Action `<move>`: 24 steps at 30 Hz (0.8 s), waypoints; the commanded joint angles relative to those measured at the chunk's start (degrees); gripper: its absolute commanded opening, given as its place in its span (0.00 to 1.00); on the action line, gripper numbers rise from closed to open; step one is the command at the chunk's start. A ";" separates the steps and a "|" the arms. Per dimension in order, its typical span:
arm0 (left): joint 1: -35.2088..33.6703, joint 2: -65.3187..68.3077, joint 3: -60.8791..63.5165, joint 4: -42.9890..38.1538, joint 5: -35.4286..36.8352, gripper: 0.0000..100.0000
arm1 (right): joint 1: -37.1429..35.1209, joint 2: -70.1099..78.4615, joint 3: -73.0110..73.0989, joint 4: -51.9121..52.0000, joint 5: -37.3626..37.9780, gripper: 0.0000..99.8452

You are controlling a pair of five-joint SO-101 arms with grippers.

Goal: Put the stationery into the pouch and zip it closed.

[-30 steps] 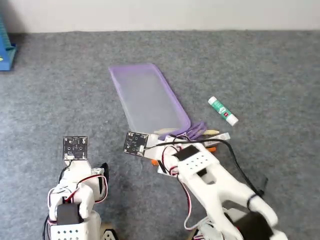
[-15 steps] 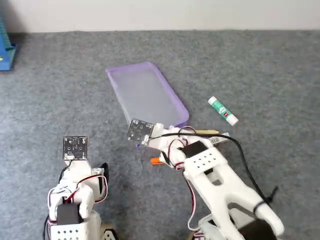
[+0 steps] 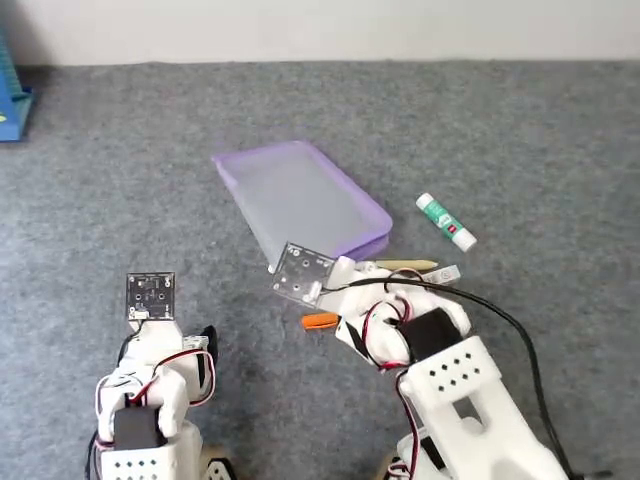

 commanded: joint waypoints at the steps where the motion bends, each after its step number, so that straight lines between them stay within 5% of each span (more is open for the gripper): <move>1: -0.26 -0.70 -1.10 -0.88 -0.35 0.19 | 0.66 -2.33 -1.76 0.92 -6.42 0.01; 6: -0.26 -0.70 -1.10 -0.88 -0.35 0.19 | 0.66 -2.33 -1.76 0.92 -13.27 0.01; 24: 3.52 -0.70 -1.10 -0.88 -0.44 0.19 | 0.75 -2.07 -5.54 6.11 -14.51 0.01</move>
